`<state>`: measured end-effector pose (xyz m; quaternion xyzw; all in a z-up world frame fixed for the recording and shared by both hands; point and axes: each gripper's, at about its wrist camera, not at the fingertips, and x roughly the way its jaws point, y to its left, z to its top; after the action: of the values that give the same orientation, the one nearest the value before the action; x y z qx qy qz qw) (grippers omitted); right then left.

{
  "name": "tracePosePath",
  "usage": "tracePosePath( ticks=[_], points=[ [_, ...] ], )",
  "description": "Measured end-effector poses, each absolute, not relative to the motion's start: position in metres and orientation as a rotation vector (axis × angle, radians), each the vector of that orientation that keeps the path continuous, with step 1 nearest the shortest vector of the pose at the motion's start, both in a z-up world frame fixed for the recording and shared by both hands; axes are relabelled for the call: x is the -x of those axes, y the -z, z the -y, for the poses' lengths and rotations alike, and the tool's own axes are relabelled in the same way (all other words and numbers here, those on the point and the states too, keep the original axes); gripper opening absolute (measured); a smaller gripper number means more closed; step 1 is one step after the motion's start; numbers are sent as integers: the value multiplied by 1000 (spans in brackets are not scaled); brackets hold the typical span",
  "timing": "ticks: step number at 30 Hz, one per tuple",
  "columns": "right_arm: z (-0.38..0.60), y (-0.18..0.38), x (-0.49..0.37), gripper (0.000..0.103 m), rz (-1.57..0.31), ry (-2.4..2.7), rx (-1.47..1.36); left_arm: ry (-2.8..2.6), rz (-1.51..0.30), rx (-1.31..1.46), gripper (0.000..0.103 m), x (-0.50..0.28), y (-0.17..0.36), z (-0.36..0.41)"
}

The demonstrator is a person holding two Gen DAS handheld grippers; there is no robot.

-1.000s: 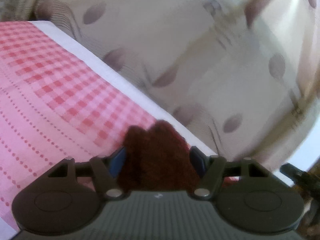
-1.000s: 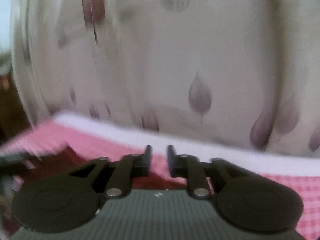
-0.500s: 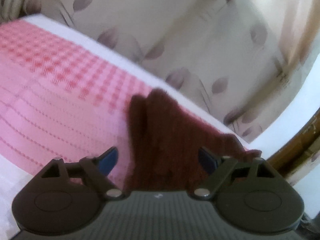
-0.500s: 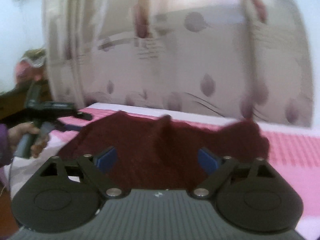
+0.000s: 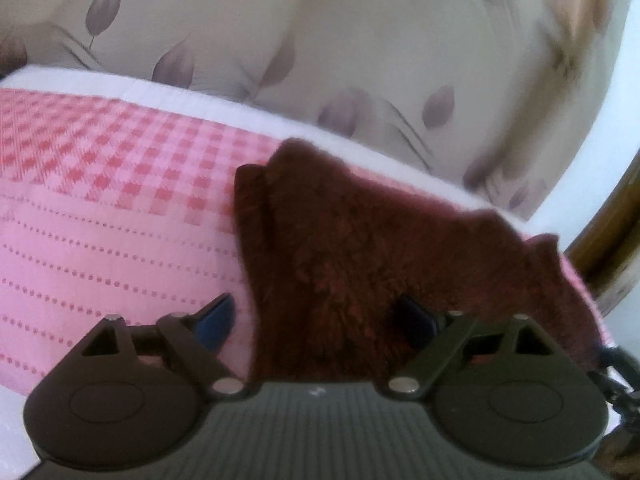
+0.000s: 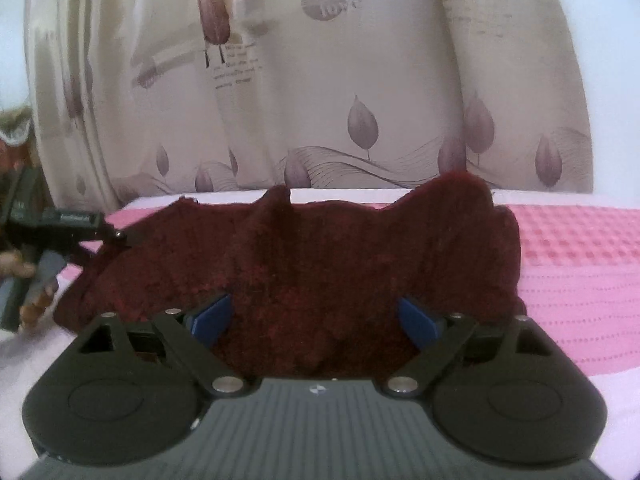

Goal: Fold small clothes
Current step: 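Press the folded sweater flat with the open right gripper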

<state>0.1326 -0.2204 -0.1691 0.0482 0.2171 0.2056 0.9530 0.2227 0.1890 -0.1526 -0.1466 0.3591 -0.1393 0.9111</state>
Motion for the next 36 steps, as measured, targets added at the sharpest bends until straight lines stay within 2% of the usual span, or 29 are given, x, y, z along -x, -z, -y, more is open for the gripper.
tracePosePath(
  ticks=[12, 24, 36],
  points=[
    [211, 173, -134, 103, -462, -425, -51, 280, -725, 220, 94, -226, 153, -180],
    [208, 174, -138, 103, -490, -425, -40, 286, -723, 182, 94, -228, 152, -177],
    [208, 175, -139, 103, -493, -425, -41, 513, -748, 374, 93, -245, 163, -214]
  ],
)
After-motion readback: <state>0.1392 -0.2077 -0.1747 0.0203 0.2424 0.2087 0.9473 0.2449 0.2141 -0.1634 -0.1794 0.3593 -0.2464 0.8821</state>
